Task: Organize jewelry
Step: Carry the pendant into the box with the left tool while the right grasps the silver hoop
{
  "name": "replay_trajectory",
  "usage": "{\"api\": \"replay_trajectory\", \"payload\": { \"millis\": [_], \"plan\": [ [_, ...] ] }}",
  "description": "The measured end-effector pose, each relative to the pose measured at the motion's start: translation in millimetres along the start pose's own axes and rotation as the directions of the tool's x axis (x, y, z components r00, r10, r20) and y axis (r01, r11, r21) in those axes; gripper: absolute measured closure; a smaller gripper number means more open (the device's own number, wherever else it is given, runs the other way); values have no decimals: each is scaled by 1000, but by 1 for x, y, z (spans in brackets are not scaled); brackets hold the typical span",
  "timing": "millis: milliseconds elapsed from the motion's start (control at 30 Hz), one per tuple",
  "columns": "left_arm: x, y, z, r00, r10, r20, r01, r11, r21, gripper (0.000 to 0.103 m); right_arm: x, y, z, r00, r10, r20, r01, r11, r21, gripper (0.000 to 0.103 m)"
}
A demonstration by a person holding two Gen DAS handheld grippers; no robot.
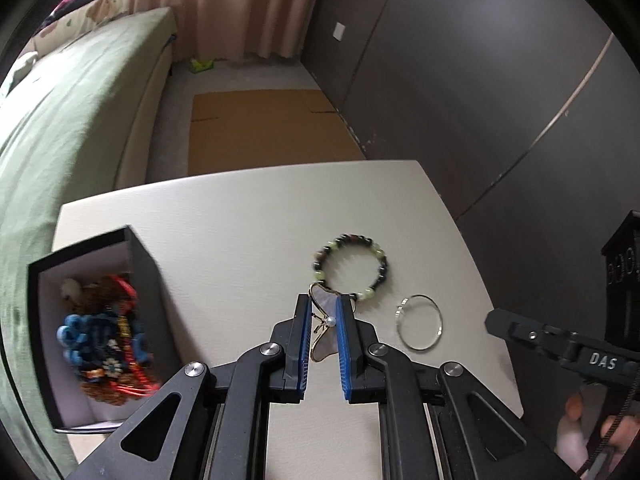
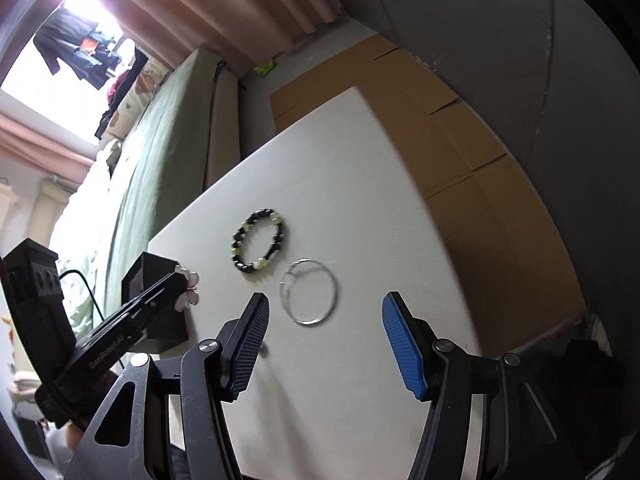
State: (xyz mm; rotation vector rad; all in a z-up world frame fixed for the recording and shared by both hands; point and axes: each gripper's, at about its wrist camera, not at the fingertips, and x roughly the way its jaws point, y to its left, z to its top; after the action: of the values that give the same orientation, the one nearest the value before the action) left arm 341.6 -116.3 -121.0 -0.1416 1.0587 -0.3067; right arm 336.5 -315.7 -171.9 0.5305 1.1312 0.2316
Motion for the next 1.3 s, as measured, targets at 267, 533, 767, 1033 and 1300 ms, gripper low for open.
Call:
{"api": "replay_trajectory", "payload": {
  "millis": [267,533,767,1033,1300],
  "plan": [
    [-21,27,1,1000,2,29,-1,999,-35,91,38,33,2,999,10,-41,-11,999,-39,43],
    [-48,58,0,998,-21,62,25,997,-78,91,68,54,5,992,-115,-45,112,991,-79,49],
    [-67,87,-1,996,-19,91,30,992,-120,91,76,80,1,947,-321,29,322,932,-167,56],
    [-85,116,-7,994,-4,109,22,986,-162,91,82,94,7,890,-445,96,455,863,-221,66],
    [-88,131,-11,995,-7,95,24,983,-185,91,61,70,19,968,-249,34,251,961,-114,99]
  ]
}}
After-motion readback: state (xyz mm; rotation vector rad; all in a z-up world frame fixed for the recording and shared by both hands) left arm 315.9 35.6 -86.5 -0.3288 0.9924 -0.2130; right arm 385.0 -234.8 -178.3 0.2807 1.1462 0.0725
